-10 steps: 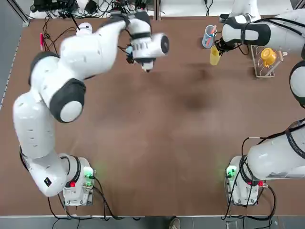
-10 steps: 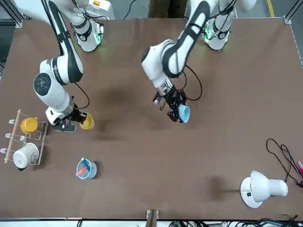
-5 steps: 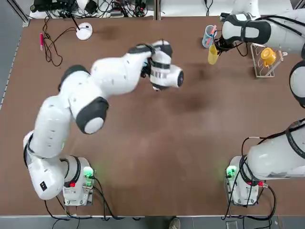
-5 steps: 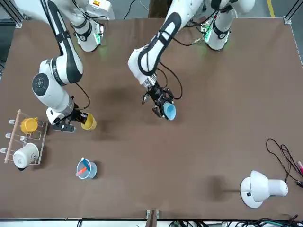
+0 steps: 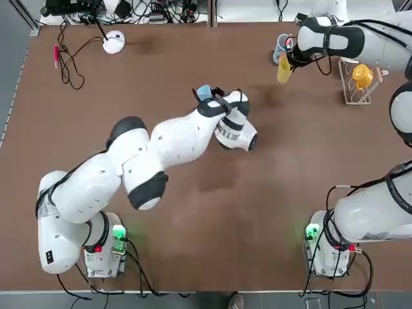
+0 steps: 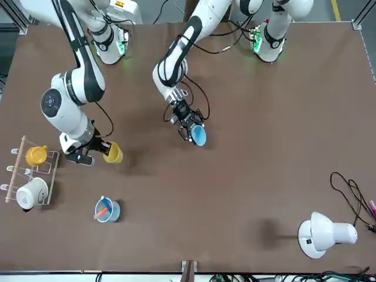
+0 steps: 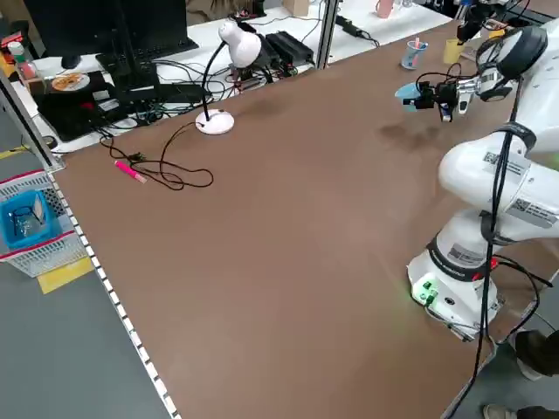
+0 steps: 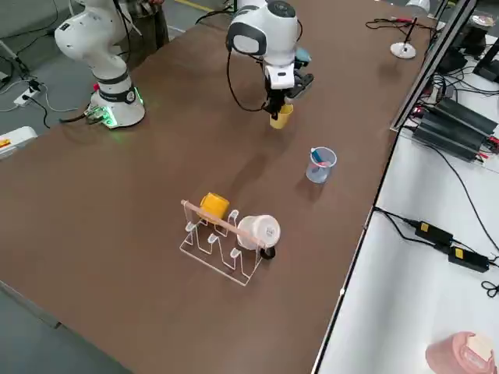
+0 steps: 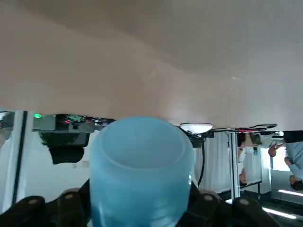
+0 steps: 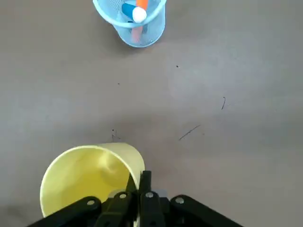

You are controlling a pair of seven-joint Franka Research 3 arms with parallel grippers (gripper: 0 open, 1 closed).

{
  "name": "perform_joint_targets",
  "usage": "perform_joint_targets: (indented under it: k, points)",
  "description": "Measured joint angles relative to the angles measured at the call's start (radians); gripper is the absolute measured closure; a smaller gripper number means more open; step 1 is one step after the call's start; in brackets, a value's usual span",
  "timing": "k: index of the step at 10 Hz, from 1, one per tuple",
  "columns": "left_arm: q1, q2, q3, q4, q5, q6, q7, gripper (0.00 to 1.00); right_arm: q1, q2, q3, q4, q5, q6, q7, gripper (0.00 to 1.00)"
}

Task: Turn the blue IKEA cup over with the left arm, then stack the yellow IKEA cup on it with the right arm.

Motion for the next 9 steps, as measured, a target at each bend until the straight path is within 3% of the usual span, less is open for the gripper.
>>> perform_joint_targets:
  k: [4, 5, 9]
  points:
    - [-0.054, 0.094, 0.027, 0.056, 0.002, -0.001, -0.087, 0.23, 0.000, 0.000, -0.002, 0.000, 0.000, -0.001, 0.000, 0.96]
    - [-0.057, 0.105, 0.027, 0.067, 0.002, -0.002, -0.110, 0.18, 0.000, 0.000, -0.002, 0.001, 0.000, -0.001, 0.000, 0.96]
    - [-0.058, 0.111, 0.028, 0.076, 0.002, -0.002, -0.181, 0.13, 0.002, 0.000, -0.002, 0.007, 0.000, -0.001, -0.001, 0.96]
